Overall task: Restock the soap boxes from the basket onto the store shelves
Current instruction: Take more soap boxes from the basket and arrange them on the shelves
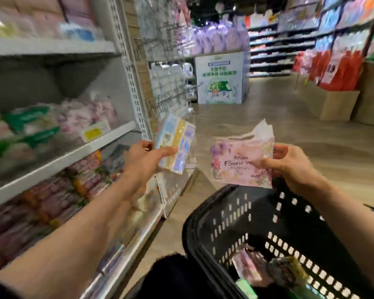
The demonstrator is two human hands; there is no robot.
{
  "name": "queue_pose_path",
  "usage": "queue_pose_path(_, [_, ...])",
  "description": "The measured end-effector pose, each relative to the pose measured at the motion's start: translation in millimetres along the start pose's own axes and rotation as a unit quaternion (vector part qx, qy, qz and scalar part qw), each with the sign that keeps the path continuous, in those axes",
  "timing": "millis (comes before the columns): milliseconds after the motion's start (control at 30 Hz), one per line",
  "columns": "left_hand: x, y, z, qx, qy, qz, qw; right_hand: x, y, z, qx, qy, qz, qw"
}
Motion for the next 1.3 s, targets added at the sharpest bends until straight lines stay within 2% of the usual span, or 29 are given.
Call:
queue_pose_path(100, [-98,6,-6,0.031,-0.045,-0.104,0.993,84,-31,29,-0.028,-0.030,0.058,0.997])
queue_pose_path(200, [-182,23,-20,0.058,-0.156,-0.219,0.961,165,-54,52,-0.051,-0.053,0.114,0.991])
queue_pose_path(267, [-225,38,-39,0.087,-0.247,-0.283,0.923,210,-66,66,-0.067,-0.058,0.145,0.985])
queue_pose_path(367, [-264,48,-67,0.152,-0.382,-0.343,0.844,262,-84,85,-0.089,-0.063,0.177,0.978])
queue_pose_path(467, [-275,37,-83,0.218,-0.501,-0.354,0.759,297,-108,98,-0.109,-0.059,0.191,0.974])
queue_pose_path(567, [-271,11,-79,0.233,-0.567,-0.329,0.718,322,-139,111,-0.136,-0.062,0.181,0.972])
queue_pose_path(700, [-261,-26,-57,0.174,-0.619,-0.290,0.709,354,-179,125,-0.170,-0.054,0.173,0.969])
queue_pose_path(833, [-273,-48,-31,0.065,-0.607,-0.294,0.735,394,-220,122,-0.185,-0.036,0.219,0.957])
queue_pose_path(1033, [-287,-64,-12,0.073,-0.584,-0.271,0.761,457,-249,90,-0.109,-0.008,0.296,0.949])
queue_pose_path(1100, [-289,-64,-7,0.103,-0.575,-0.274,0.764,470,-257,79,-0.061,-0.024,0.279,0.958])
queue_pose_path(1200, [-291,-63,-8,0.132,-0.562,-0.289,0.763,475,-265,65,-0.007,-0.006,0.209,0.978])
queue_pose_path(1267, [-291,-63,-9,0.138,-0.563,-0.294,0.760,474,-269,57,-0.030,-0.016,0.154,0.987])
queue_pose_path(1300, [-289,-62,-11,0.150,-0.561,-0.295,0.759,473,-269,56,-0.073,-0.011,0.130,0.989])
Point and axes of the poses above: each hand's wrist, its own y-axis away from the middle knuckle, its own x-axis out of the palm, z = x × y, the point moved 10 cm from there along -y, towards the middle knuckle, and after that the axes turned 2 degrees about z, right-handed, at the moved point
